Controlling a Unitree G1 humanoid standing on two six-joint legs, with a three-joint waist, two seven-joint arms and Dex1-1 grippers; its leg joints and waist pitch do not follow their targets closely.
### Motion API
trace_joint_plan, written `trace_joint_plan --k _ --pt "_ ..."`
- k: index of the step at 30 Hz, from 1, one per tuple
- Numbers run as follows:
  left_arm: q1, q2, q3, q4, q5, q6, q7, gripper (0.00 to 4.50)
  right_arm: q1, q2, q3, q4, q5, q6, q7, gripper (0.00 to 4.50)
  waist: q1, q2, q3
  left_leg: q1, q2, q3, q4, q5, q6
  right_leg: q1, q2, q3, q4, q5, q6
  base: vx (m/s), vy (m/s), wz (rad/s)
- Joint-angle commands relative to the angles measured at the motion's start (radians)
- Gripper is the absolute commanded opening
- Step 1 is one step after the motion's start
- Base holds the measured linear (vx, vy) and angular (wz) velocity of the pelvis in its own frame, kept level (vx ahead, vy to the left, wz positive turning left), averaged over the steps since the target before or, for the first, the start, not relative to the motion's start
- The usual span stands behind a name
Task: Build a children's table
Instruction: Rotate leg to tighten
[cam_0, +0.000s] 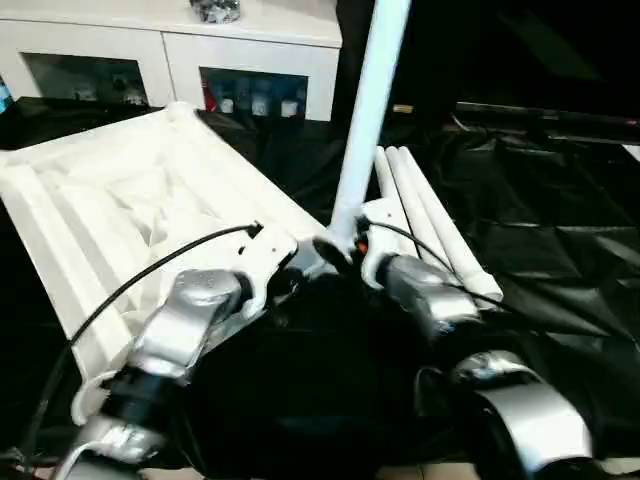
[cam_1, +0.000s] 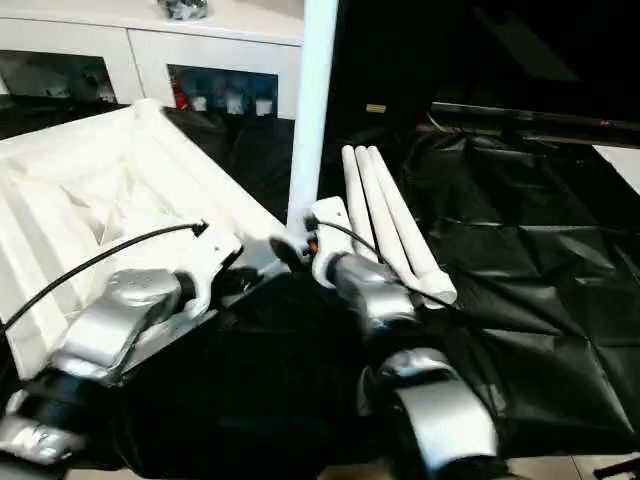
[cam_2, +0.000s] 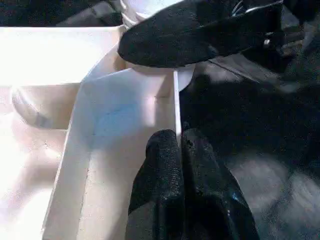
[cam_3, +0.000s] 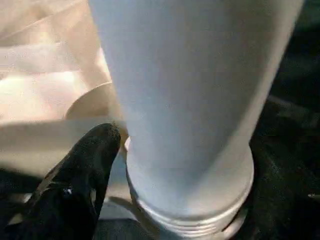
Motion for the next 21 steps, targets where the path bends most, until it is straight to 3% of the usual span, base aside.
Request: trace_joint_plan --k 1,4,10,11,21 --pt "-0.009 -0.009 -0.046 -0.051 -0.05 -0.06 -0.076 0.0 0.026 0.006 0.072 -0.062 -0.009 -0.009 0.138 3.81 0.005 0.015 -0.06 0.017 0.043 -0.017 -0.059 -0.196 0.027 0.047 -0.078 0.046 -0.072 -0.102 -0.197 0.0 0.0 0.0" --pt "-0.001 0.04 -0.044 -0.052 -0.07 -0.087 -0.146 0.0 0.082 -0.056 0.102 -0.163 0.017 0.016 0.291 3.81 0.014 0.016 -0.058 0.023 0.045 -0.017 -0.061 -0.227 0.019 0.042 -0.078 0.047 -0.075 -0.141 -0.202 0.0 0.0 0.0" --pt "0.011 0.101 -0.04 -0.056 -0.097 -0.107 -0.252 0.0 0.149 -0.147 0.152 -0.293 0.05 0.079 0.491 3.81 0.017 0.013 -0.057 0.021 0.045 -0.018 -0.063 -0.234 0.016 0.043 -0.077 0.047 -0.076 -0.16 -0.198 0.0 0.0 0.0" --pt "0.012 0.105 -0.04 -0.056 -0.099 -0.108 -0.257 0.0 0.153 -0.151 0.154 -0.301 0.052 0.084 0.499 3.58 0.018 0.013 -0.056 0.021 0.044 -0.019 -0.063 -0.236 0.016 0.044 -0.077 0.047 -0.077 -0.168 -0.197 0.0 0.0 0.0" --pt "0.033 0.134 -0.043 -0.07 -0.112 -0.118 -0.291 0.0 0.19 -0.165 0.17 -0.385 0.068 0.16 0.546 2.81 0.022 0.01 -0.057 0.022 0.045 -0.019 -0.062 -0.226 0.005 0.042 -0.08 0.047 -0.076 -0.179 -0.197 0.0 0.0 0.0"
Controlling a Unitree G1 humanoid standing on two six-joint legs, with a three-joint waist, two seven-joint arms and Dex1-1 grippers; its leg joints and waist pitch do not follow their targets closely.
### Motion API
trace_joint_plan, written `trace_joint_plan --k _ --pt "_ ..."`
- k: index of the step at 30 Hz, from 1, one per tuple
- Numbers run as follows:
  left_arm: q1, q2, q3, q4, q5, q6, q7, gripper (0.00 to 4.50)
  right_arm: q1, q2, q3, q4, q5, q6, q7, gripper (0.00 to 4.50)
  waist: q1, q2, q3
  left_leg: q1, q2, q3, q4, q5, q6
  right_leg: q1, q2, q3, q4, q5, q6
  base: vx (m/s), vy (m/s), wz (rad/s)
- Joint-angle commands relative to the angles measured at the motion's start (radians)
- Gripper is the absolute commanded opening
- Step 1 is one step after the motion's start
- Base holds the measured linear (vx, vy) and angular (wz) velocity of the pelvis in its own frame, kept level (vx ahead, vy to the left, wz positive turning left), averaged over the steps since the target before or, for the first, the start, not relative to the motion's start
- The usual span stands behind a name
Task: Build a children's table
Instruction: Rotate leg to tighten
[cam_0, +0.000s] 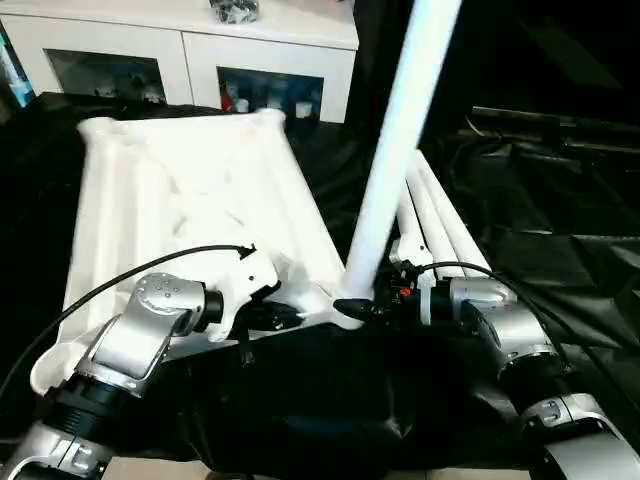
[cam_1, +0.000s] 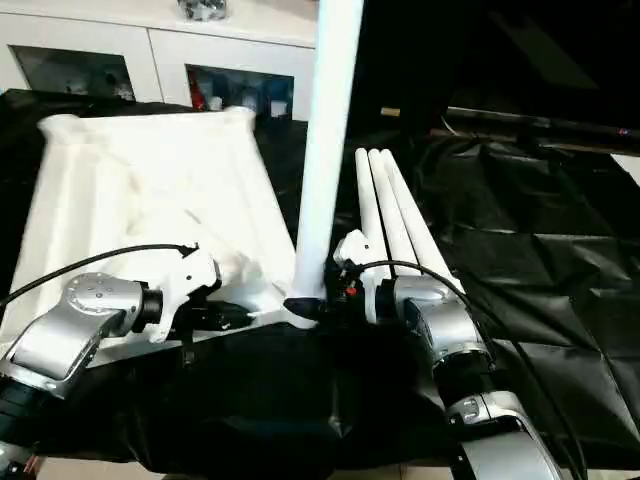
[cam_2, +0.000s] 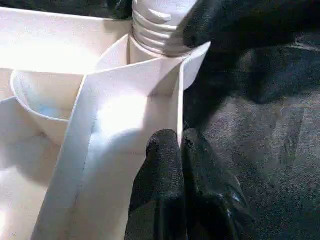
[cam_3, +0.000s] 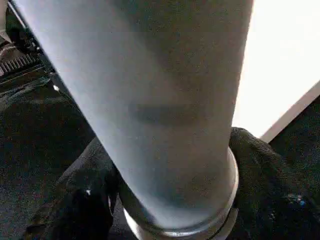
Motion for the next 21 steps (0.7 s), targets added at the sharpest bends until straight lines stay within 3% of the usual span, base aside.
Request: trace_joint_plan --k 1,4,9,10,12,15,17,20,21 --pt "-0.007 -0.032 0.0 -0.04 -0.023 -0.017 0.022 0.0 0.011 0.046 0.04 -0.035 0.019 0.01 0.028 2.79 -0.002 0.011 -0.057 0.021 0.044 -0.019 -0.064 -0.224 0.005 0.041 -0.08 0.046 -0.077 -0.179 -0.197 0.0 0.0 0.0" --pt "-0.006 -0.044 0.003 -0.041 -0.022 -0.017 0.042 0.0 0.005 0.069 0.032 -0.009 0.003 0.001 -0.031 2.75 -0.003 0.008 -0.057 0.019 0.044 -0.019 -0.063 -0.217 0.006 0.041 -0.08 0.047 -0.076 -0.176 -0.196 0.0 0.0 0.0" --pt "-0.025 -0.109 0.021 -0.029 -0.001 0.033 0.164 0.0 -0.057 0.152 0.006 0.151 -0.083 -0.042 -0.335 2.73 -0.022 0.009 -0.051 0.017 0.042 -0.024 -0.07 -0.267 -0.032 0.038 -0.083 0.046 -0.083 -0.281 -0.179 0.0 0.0 0.0" --pt "-0.032 -0.131 0.025 -0.026 0.011 0.049 0.204 0.0 -0.085 0.182 -0.017 0.209 -0.09 -0.043 -0.437 2.73 -0.026 0.009 -0.052 0.017 0.041 -0.028 -0.071 -0.283 -0.043 0.041 -0.085 0.044 -0.086 -0.337 -0.163 0.0 0.0 0.0" --pt "-0.036 -0.143 0.028 -0.025 0.016 0.059 0.225 0.0 -0.101 0.198 -0.033 0.239 -0.087 -0.041 -0.491 2.73 -0.032 0.011 -0.051 0.025 0.041 -0.028 -0.069 -0.308 -0.048 0.032 -0.085 0.047 -0.092 -0.37 -0.154 0.0 0.0 0.0" --pt "-0.051 -0.197 0.041 -0.033 0.031 0.116 0.31 0.0 -0.151 0.252 -0.088 0.323 -0.06 -0.027 -0.646 2.73 -0.035 0.013 -0.052 0.025 0.042 -0.027 -0.068 -0.313 -0.04 0.029 -0.081 0.048 -0.092 -0.345 -0.156 0.0 0.0 0.0" --pt "-0.06 -0.231 0.046 -0.038 0.043 0.141 0.363 0.0 -0.177 0.282 -0.111 0.36 -0.05 -0.021 -0.717 2.73 -0.039 0.013 -0.057 0.025 0.043 -0.026 -0.069 -0.289 -0.046 0.031 -0.078 0.046 -0.082 -0.278 -0.168 0.0 0.0 0.0" --pt "-0.069 -0.289 0.04 -0.055 0.048 0.161 0.422 0.0 -0.222 0.327 -0.12 0.424 -0.065 -0.071 -0.778 2.73 -0.038 0.008 -0.057 0.021 0.04 -0.022 -0.065 -0.272 -0.033 0.033 -0.079 0.047 -0.082 -0.245 -0.166 0.0 0.0 0.0" --pt "-0.069 -0.29 0.04 -0.055 0.048 0.161 0.422 0.0 -0.222 0.327 -0.12 0.424 -0.065 -0.071 -0.778 3.07 -0.036 0.009 -0.059 0.02 0.039 -0.021 -0.063 -0.262 -0.026 0.035 -0.08 0.048 -0.081 -0.228 -0.163 0.0 0.0 0.0"
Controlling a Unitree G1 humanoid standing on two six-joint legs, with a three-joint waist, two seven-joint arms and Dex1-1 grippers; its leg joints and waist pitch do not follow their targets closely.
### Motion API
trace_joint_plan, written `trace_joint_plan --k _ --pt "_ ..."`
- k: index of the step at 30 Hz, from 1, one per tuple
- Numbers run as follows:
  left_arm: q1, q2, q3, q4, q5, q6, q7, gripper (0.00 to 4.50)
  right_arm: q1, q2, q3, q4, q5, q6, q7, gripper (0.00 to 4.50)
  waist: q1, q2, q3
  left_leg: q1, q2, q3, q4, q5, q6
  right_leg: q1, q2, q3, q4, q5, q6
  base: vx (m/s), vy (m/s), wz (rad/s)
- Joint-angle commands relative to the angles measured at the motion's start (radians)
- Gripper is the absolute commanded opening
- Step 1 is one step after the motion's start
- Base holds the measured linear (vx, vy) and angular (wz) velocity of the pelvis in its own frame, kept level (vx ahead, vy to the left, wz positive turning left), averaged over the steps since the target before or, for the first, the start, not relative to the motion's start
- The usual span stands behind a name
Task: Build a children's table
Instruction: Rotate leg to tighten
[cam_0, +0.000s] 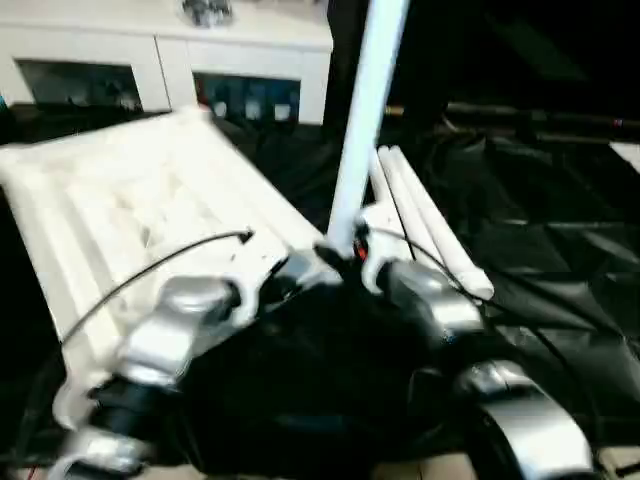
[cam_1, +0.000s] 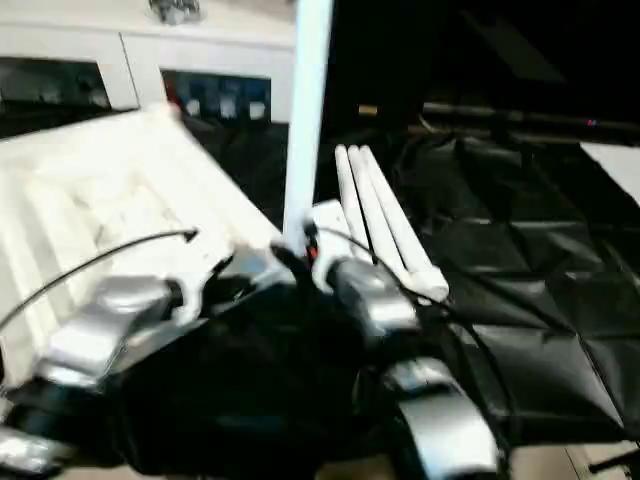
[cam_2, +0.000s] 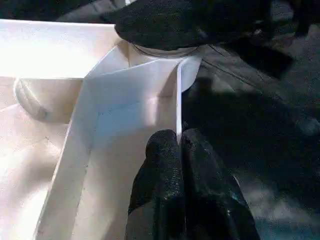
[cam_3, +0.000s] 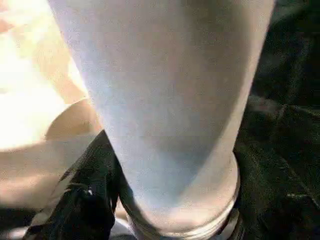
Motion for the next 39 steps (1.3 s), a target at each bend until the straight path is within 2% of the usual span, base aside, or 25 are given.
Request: trace_joint_plan --k 1,3,4,5,7,9,10,11,12,14,15,16,17,19,20,22,23,24,28,34,39 --pt "-0.035 -0.059 -0.037 -0.067 -0.052 -0.03 -0.008 0.0 0.006 0.044 0.02 0.057 -0.009 0.015 0.027 3.42 0.006 0.01 -0.058 0.013 0.038 -0.019 -0.063 -0.247 -0.015 0.036 -0.078 0.047 -0.082 -0.203 -0.161 0.0 0.0 0.0" --pt "-0.034 -0.06 -0.038 -0.067 -0.052 -0.031 -0.007 0.0 0.001 0.045 0.012 0.063 0.003 0.014 0.043 3.42 0.007 0.01 -0.059 0.013 0.039 -0.019 -0.063 -0.232 -0.008 0.037 -0.077 0.046 -0.079 -0.176 -0.164 0.0 0.0 0.0" --pt "-0.031 -0.049 -0.041 -0.066 -0.053 -0.043 -0.023 0.0 0.003 0.035 0.019 0.054 0.003 0.005 0.082 3.48 0.009 0.004 -0.06 0.011 0.039 -0.018 -0.061 -0.214 0.003 0.04 -0.078 0.045 -0.075 -0.154 -0.171 0.0 0.0 0.0" --pt "-0.03 -0.047 -0.042 -0.066 -0.054 -0.045 -0.026 0.0 0.003 0.032 0.021 0.052 0.002 0.003 0.09 3.77 0.01 0.005 -0.06 0.009 0.039 -0.017 -0.061 -0.199 0.009 0.041 -0.077 0.045 -0.074 -0.135 -0.175 0.0 0.0 0.0" --pt "-0.025 -0.029 -0.048 -0.068 -0.058 -0.058 -0.056 0.0 0.015 0.016 0.038 0.024 -0.002 -0.013 0.158 3.77 0.01 0.009 -0.058 0.011 0.04 -0.017 -0.062 -0.211 0.01 0.04 -0.077 0.045 -0.077 -0.152 -0.176 0.0 0.0 0.0" --pt "-0.022 -0.02 -0.052 -0.07 -0.061 -0.063 -0.071 0.0 0.022 0.008 0.046 0.008 -0.002 -0.019 0.196 3.77 0.01 0.007 -0.057 0.01 0.04 -0.017 -0.062 -0.224 0.011 0.041 -0.078 0.045 -0.08 -0.173 -0.173 0.0 0.0 0.0" --pt "-0.017 -0.004 -0.058 -0.075 -0.066 -0.072 -0.1 0.0 0.037 -0.007 0.061 -0.022 0.002 -0.034 0.275 3.77 0.012 0.011 -0.056 0.012 0.041 -0.018 -0.063 -0.231 0.009 0.04 -0.079 0.045 -0.083 -0.189 -0.17 0.0 0.0 0.0" --pt "-0.009 0.027 -0.069 -0.078 -0.072 -0.084 -0.149 0.0 0.071 -0.042 0.088 -0.09 0.019 -0.031 0.402 3.77 0.014 0.013 -0.056 0.011 0.041 -0.019 -0.063 -0.235 0.011 0.042 -0.079 0.045 -0.083 -0.19 -0.168 0.0 0.0 0.0" --pt "-0.009 0.027 -0.069 -0.078 -0.072 -0.084 -0.149 0.0 0.071 -0.042 0.088 -0.09 0.019 -0.031 0.402 3.77 0.018 0.011 -0.058 0.01 0.043 -0.019 -0.063 -0.226 0.019 0.045 -0.079 0.046 -0.081 -0.171 -0.169 0.0 0.0 0.0" --pt "-0.006 0.039 -0.072 -0.077 -0.074 -0.092 -0.168 0.0 0.085 -0.056 0.098 -0.116 0.025 -0.029 0.445 3.77 0.02 0.012 -0.059 0.013 0.043 -0.017 -0.062 -0.208 0.022 0.042 -0.076 0.045 -0.077 -0.139 -0.184 0.0 0.0 0.0" --pt "-0.001 0.07 -0.076 -0.075 -0.08 -0.107 -0.211 0.0 0.116 -0.097 0.119 -0.171 0.043 -0.031 0.542 3.77 0.024 0.017 -0.057 0.014 0.043 -0.018 -0.064 -0.213 0.02 0.042 -0.076 0.044 -0.079 -0.148 -0.191 0.0 0.0 0.0" --pt "-0.001 0.07 -0.076 -0.075 -0.08 -0.107 -0.211 0.0 0.116 -0.097 0.119 -0.171 0.043 -0.031 0.542 3.77 0.027 0.015 -0.057 0.016 0.043 -0.017 -0.062 -0.218 0.021 0.042 -0.076 0.044 -0.081 -0.152 -0.19 0.0 0.0 0.0" --pt "0.001 0.086 -0.077 -0.073 -0.085 -0.115 -0.237 0.0 0.135 -0.119 0.129 -0.206 0.056 -0.027 0.597 3.77 0.028 0.018 -0.057 0.016 0.044 -0.017 -0.063 -0.221 0.018 0.04 -0.077 0.046 -0.079 -0.152 -0.196 0.0 0.0 0.0" --pt "0.002 0.096 -0.077 -0.071 -0.088 -0.119 -0.252 0.0 0.146 -0.133 0.135 -0.228 0.064 -0.023 0.63 3.77 0.032 0.016 -0.056 0.019 0.044 -0.017 -0.063 -0.23 0.018 0.04 -0.076 0.046 -0.082 -0.158 -0.194 0.0 0.0 0.0" --pt "0.005 0.114 -0.078 -0.062 -0.088 -0.139 -0.275 0.0 0.171 -0.162 0.15 -0.276 0.079 -0.006 0.692 3.77 0.032 0.021 -0.056 0.017 0.044 -0.019 -0.065 -0.227 0.017 0.042 -0.076 0.045 -0.081 -0.155 -0.197 0.0 0.0 0.0" --pt "0.007 0.133 -0.077 -0.052 -0.09 -0.156 -0.302 0.0 0.195 -0.194 0.165 -0.322 0.091 0.013 0.751 3.77 0.037 0.019 -0.056 0.02 0.045 -0.017 -0.064 -0.236 0.02 0.04 -0.074 0.046 -0.082 -0.152 -0.193 0.0 0.0 0.0" --pt "0.01 0.161 -0.077 -0.04 -0.097 -0.181 -0.345 0.0 0.225 -0.237 0.182 -0.379 0.099 0.044 0.823 3.77 0.036 0.019 -0.056 0.016 0.044 -0.019 -0.065 -0.234 0.017 0.044 -0.075 0.044 -0.082 -0.158 -0.195 0.0 0.0 0.0" --pt "0.01 0.161 -0.077 -0.04 -0.097 -0.181 -0.345 0.0 0.225 -0.237 0.182 -0.379 0.099 0.044 0.823 3.77 0.041 0.019 -0.056 0.019 0.044 -0.018 -0.063 -0.236 0.019 0.042 -0.075 0.045 -0.083 -0.165 -0.188 0.0 0.0 0.0" --pt "0.015 0.192 -0.076 -0.036 -0.115 -0.2 -0.406 0.0 0.249 -0.27 0.197 -0.423 0.095 0.081 0.887 3.45 0.04 0.019 -0.056 0.017 0.044 -0.019 -0.065 -0.238 0.013 0.043 -0.076 0.045 -0.084 -0.183 -0.192 0.0 0.0 0.0" --pt "0.018 0.2 -0.075 -0.042 -0.125 -0.203 -0.422 0.0 0.251 -0.259 0.202 -0.437 0.101 0.105 0.879 2.9 0.044 0.018 -0.057 0.018 0.045 -0.018 -0.064 -0.225 0.008 0.042 -0.077 0.044 -0.079 -0.158 -0.204 0.0 0.0 0.0" --pt "0.011 0.187 -0.063 -0.031 -0.112 -0.2 -0.377 0.0 0.219 -0.213 0.193 -0.355 0.041 0.094 0.742 2.65 0.04 0.017 -0.056 0.016 0.043 -0.019 -0.065 -0.225 0.0 0.041 -0.079 0.045 -0.079 -0.177 -0.2 0.0 0.0 0.0"
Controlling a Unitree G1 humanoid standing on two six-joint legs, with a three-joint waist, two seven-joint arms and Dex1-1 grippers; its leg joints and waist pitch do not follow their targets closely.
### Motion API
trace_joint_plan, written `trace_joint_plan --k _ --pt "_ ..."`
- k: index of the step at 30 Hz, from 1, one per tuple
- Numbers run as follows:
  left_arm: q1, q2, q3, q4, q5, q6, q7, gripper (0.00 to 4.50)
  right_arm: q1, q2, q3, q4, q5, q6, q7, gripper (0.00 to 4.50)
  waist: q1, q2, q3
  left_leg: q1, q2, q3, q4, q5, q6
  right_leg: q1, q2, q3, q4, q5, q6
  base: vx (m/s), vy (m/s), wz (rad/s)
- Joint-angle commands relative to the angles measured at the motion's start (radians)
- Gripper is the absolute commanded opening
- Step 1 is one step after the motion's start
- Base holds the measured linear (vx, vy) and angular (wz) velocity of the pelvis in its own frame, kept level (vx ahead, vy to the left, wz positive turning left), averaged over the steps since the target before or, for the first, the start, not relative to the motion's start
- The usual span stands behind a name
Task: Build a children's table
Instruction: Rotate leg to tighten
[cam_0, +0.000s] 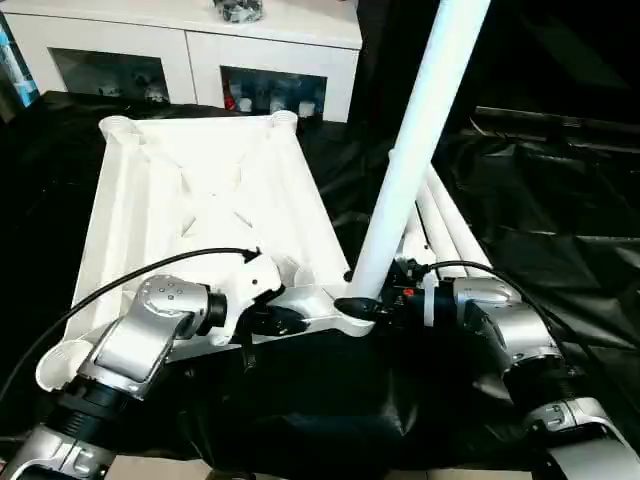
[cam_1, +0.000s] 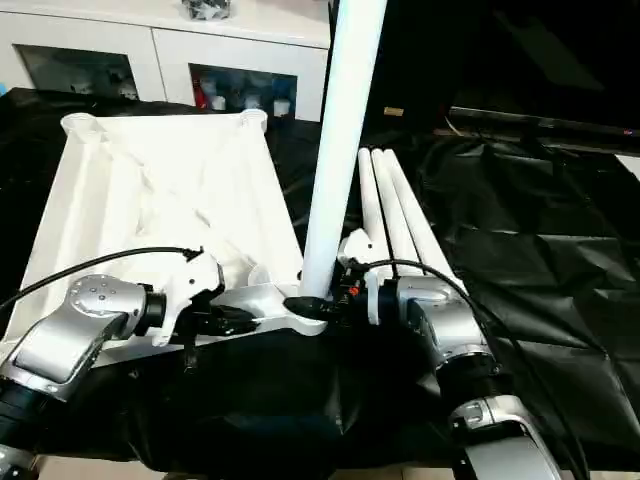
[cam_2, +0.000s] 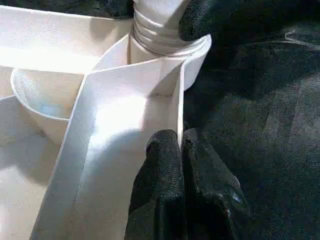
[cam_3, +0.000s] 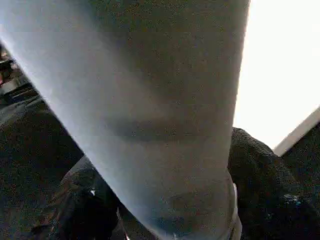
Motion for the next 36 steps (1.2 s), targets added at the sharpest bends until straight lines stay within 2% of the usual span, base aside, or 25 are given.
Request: trace_joint_plan --k 1,4,6,7,10,14,15,16,18,19,20,22,25,30,33,36 --pt "-0.035 -0.054 0.018 -0.005 -0.007 -0.011 0.076 0.0 -0.031 0.077 0.049 0.056 -0.051 -0.003 -0.094 2.63 -0.006 0.013 -0.058 0.019 0.041 -0.02 -0.065 -0.238 -0.01 0.04 -0.08 0.046 -0.08 -0.205 -0.199 0.0 0.0 0.0" --pt "-0.045 -0.073 0.029 0.004 0.001 0.009 0.122 0.0 -0.06 0.112 0.029 0.116 -0.068 -0.004 -0.194 2.62 -0.02 0.015 -0.055 0.02 0.042 -0.025 -0.069 -0.279 -0.034 0.04 -0.083 0.045 -0.086 -0.294 -0.18 0.0 0.0 0.0" --pt "-0.059 -0.108 0.045 0.012 0.017 0.049 0.203 0.0 -0.113 0.169 -0.005 0.221 -0.085 -0.026 -0.374 2.61 -0.025 0.017 -0.054 0.023 0.042 -0.025 -0.069 -0.295 -0.044 0.034 -0.084 0.046 -0.088 -0.318 -0.178 0.0 0.0 0.0" --pt "-0.064 -0.134 0.053 0.009 0.03 0.076 0.257 0.0 -0.146 0.203 -0.036 0.278 -0.078 -0.025 -0.482 2.61 -0.031 0.017 -0.054 0.02 0.041 -0.029 -0.071 -0.298 -0.053 0.037 -0.083 0.044 -0.088 -0.334 -0.174 0.0 0.0 0.0" --pt "-0.071 -0.166 0.067 0.002 0.039 0.12 0.319 0.0 -0.179 0.238 -0.069 0.329 -0.061 -0.026 -0.569 2.61 -0.039 0.018 -0.056 0.025 0.041 -0.026 -0.067 -0.302 -0.051 0.032 -0.081 0.047 -0.088 -0.302 -0.179 0.0 0.0 0.0" --pt "-0.082 -0.24 0.089 -0.018 0.061 0.18 0.435 0.0 -0.224 0.29 -0.098 0.394 -0.061 -0.027 -0.683 2.61 -0.038 0.02 -0.06 0.023 0.04 -0.022 -0.064 -0.27 -0.036 0.034 -0.077 0.047 -0.081 -0.218 -0.185 0.0 0.0 0.0" --pt "-0.08 -0.253 0.087 -0.029 0.061 0.182 0.443 0.0 -0.23 0.3 -0.099 0.404 -0.064 -0.033 -0.698 2.61 -0.038 0.018 -0.061 0.018 0.039 -0.023 -0.064 -0.258 -0.032 0.039 -0.076 0.045 -0.079 -0.2 -0.185 0.0 0.0 0.0" --pt "-0.077 -0.263 0.081 -0.038 0.057 0.184 0.448 0.0 -0.238 0.306 -0.099 0.42 -0.069 -0.044 -0.703 2.61 -0.037 0.01 -0.061 0.017 0.04 -0.022 -0.064 -0.252 -0.028 0.04 -0.077 0.044 -0.079 -0.195 -0.183 0.0 0.0 0.0" --pt "-0.073 -0.273 0.073 -0.05 0.051 0.186 0.448 0.0 -0.245 0.31 -0.091 0.436 -0.082 -0.074 -0.697 2.61 -0.035 0.014 -0.063 0.015 0.038 -0.021 -0.061 -0.231 -0.018 0.041 -0.077 0.045 -0.075 -0.165 -0.185 0.0 0.0 0.0" --pt "-0.071 -0.276 0.068 -0.057 0.05 0.189 0.45 0.0 -0.252 0.312 -0.095 0.454 -0.087 -0.095 -0.694 3.17 -0.034 0.015 -0.065 0.015 0.038 -0.02 -0.06 -0.215 -0.011 0.041 -0.077 0.045 -0.073 -0.136 -0.19 0.0 0.0 0.0" --pt "-0.07 -0.277 0.067 -0.058 0.05 0.188 0.449 0.0 -0.253 0.312 -0.098 0.456 -0.085 -0.097 -0.691 3.31 -0.035 0.015 -0.065 0.015 0.038 -0.019 -0.059 -0.201 -0.003 0.043 -0.075 0.045 -0.07 -0.109 -0.196 0.0 0.0 0.0" --pt "-0.065 -0.263 0.054 -0.061 0.044 0.159 0.421 0.0 -0.251 0.3 -0.105 0.448 -0.073 -0.111 -0.635 3.34 -0.036 0.013 -0.063 0.014 0.037 -0.017 -0.06 -0.2 0.004 0.043 -0.075 0.044 -0.072 -0.105 -0.2 0.0 0.0 0.0" --pt "-0.059 -0.248 0.045 -0.065 0.039 0.143 0.394 0.0 -0.239 0.282 -0.087 0.425 -0.083 -0.148 -0.572 3.65 -0.035 0.015 -0.062 0.015 0.039 -0.019 -0.061 -0.221 0.005 0.043 -0.076 0.044 -0.075 -0.142 -0.194 0.0 0.0 0.0" --pt "-0.049 -0.188 0.031 -0.071 0.018 0.125 0.303 0.0 -0.183 0.216 -0.052 0.34 -0.066 -0.186 -0.366 3.65 -0.033 0.015 -0.062 0.014 0.04 -0.019 -0.06 -0.217 0.018 0.046 -0.077 0.044 -0.075 -0.136 -0.201 0.0 0.0 0.0" --pt "-0.045 -0.144 0.025 -0.065 0.007 0.1 0.242 0.0 -0.142 0.166 -0.032 0.273 -0.055 -0.175 -0.242 3.65 -0.027 0.017 -0.061 0.016 0.041 -0.019 -0.06 -0.215 0.031 0.045 -0.076 0.044 -0.075 -0.131 -0.205 0.0 0.0 0.0" --pt "-0.045 -0.106 0.022 -0.052 0.012 0.074 0.206 0.0 -0.101 0.111 0.004 0.222 -0.064 -0.182 -0.134 3.65 -0.021 0.016 -0.059 0.019 0.043 -0.019 -0.061 -0.234 0.023 0.043 -0.076 0.044 -0.079 -0.166 -0.205 0.0 0.0 0.0"
